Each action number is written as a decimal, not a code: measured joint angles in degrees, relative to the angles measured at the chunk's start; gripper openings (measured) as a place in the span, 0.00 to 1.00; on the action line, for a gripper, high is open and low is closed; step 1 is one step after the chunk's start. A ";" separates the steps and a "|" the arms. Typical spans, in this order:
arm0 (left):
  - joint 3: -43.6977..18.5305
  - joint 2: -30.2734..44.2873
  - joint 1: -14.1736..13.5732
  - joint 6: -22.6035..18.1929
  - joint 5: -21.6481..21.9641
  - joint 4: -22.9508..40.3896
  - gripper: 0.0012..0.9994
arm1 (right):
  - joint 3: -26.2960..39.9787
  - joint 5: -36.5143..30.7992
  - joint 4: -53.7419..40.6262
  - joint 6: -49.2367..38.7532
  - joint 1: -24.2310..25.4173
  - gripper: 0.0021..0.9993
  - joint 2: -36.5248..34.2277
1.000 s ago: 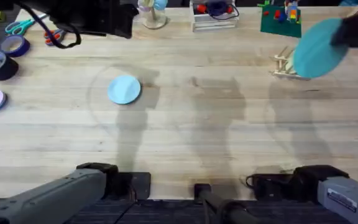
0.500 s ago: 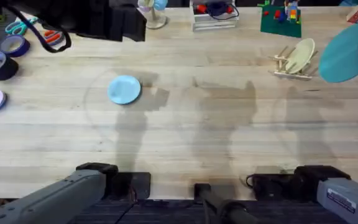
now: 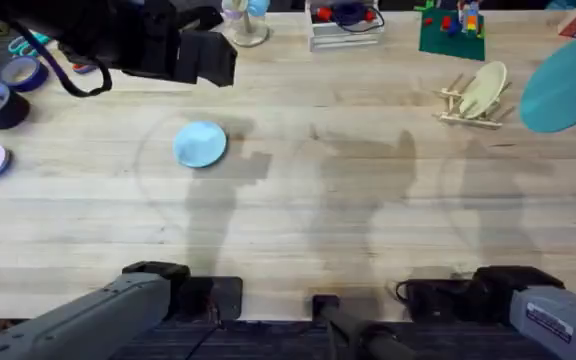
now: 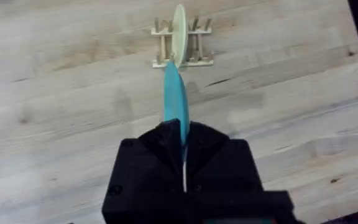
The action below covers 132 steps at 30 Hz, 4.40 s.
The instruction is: Pick up the plates from the table one by one and place each into a slot on the dish rack.
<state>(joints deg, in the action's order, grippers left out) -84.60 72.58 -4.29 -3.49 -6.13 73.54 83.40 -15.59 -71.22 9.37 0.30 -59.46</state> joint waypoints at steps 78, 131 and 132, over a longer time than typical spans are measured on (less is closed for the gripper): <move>0.00 0.00 0.00 0.00 0.00 0.00 0.99 | -0.02 -17.62 4.79 -3.70 0.00 0.03 -5.77; 0.00 0.00 0.00 0.00 0.00 0.00 0.99 | -0.28 -0.82 12.37 -8.93 12.51 0.03 -16.11; 0.00 0.00 0.00 0.00 0.00 0.00 0.99 | -0.28 -0.04 12.48 -9.12 13.11 0.03 -16.15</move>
<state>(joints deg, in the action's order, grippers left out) -84.60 72.58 -4.29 -3.49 -6.13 73.54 83.11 -15.63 -58.74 0.26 13.41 -75.61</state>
